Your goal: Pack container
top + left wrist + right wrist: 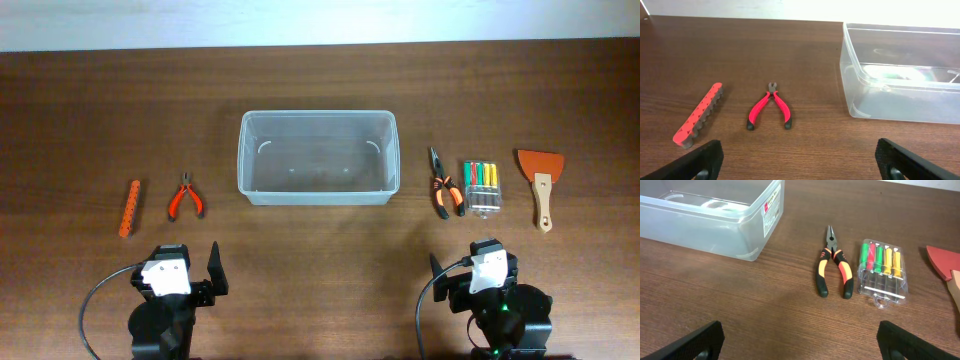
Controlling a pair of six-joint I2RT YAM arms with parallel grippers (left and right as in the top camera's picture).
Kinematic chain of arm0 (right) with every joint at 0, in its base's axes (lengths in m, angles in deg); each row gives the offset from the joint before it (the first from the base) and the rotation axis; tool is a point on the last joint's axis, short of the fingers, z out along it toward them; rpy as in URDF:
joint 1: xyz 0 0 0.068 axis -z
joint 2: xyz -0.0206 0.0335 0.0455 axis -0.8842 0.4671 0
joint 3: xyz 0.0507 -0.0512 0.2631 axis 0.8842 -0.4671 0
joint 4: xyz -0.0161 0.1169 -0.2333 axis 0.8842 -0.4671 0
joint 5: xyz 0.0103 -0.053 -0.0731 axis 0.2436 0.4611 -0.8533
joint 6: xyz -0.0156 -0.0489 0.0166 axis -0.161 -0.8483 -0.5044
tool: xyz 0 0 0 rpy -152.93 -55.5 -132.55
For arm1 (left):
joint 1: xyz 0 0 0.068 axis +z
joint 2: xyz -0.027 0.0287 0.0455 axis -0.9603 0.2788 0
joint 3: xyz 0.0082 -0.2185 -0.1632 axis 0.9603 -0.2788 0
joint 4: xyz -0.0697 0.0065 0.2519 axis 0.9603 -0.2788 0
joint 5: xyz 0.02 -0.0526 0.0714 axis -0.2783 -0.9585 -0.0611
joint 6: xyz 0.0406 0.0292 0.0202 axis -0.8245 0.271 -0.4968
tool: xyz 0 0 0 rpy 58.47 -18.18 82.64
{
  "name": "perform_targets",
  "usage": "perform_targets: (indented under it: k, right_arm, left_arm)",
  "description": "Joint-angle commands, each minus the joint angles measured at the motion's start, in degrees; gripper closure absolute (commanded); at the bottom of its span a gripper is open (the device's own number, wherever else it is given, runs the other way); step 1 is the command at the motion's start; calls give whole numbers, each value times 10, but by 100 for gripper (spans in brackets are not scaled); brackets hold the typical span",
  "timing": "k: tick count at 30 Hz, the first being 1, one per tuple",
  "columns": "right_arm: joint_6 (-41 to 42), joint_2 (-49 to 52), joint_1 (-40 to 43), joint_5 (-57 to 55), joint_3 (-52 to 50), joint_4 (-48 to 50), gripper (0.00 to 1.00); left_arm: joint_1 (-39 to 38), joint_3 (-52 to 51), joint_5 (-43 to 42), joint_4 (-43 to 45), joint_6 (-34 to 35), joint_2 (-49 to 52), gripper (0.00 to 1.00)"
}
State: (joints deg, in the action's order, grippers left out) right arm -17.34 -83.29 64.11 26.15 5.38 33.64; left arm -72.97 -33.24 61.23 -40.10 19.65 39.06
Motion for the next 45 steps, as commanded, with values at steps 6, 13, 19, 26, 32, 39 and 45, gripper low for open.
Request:
perform_targets:
  k: [6, 13, 19, 26, 32, 39, 45]
  right_arm:
    - [5, -5, 3, -5, -4, 0, 2]
    - [5, -5, 3, -5, -4, 0, 1]
    - [5, -5, 3, -5, -4, 0, 2]
    - [5, -5, 3, -5, -3, 1, 2]
    - [3, -5, 3, -5, -5, 12, 2]
    - [3, -4, 3, 26, 24, 51, 1]
    - [3, 59, 3, 31, 149, -2, 2]
  left_arm:
    - [4, -4, 6, 3, -11, -6, 1]
    - [4, -4, 6, 3, -11, -6, 1]
    - [4, -4, 6, 3, -11, -6, 1]
    - [4, -4, -28, 8, -11, -6, 1]
    - [5, -4, -64, 7, -4, -6, 1]
    - [5, 52, -66, 9, 10, 14, 1]
    - [5, 187, -48, -27, -1, 130, 1]
